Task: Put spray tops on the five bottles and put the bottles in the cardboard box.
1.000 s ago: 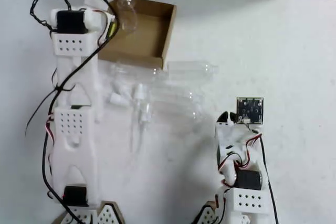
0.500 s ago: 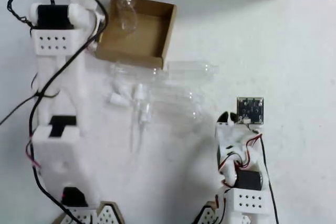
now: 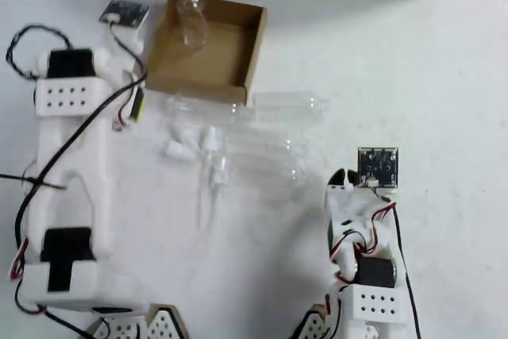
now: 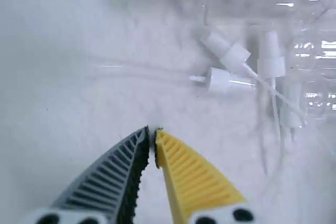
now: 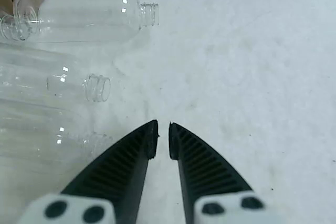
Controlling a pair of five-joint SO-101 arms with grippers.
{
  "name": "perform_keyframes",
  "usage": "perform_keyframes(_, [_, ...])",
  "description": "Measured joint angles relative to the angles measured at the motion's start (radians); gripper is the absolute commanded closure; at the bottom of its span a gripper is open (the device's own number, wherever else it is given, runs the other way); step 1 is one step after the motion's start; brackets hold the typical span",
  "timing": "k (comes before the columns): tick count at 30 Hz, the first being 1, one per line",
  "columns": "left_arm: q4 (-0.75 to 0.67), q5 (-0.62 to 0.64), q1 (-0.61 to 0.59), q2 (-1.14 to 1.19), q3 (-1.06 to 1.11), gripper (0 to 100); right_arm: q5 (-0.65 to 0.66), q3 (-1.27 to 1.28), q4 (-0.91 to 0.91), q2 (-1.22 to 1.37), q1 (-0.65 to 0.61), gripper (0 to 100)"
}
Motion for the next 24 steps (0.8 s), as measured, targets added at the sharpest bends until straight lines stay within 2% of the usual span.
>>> perform_keyframes(13, [-0.621, -0.002, -0.057, -0.301, 0.891, 98, 0.000, 0.000, 0.000, 0.000, 0.000, 98.1])
perform_keyframes(21, [-0.686, -0.002, -0.219, -0.402, 1.100, 98, 0.000, -0.021, 0.043, 0.000, 0.009, 98.2])
perform_keyframes(24, [-0.686, -0.068, -0.272, -0.423, 1.125, 98, 0.028, -0.071, 0.060, 0.002, 0.029, 98.2])
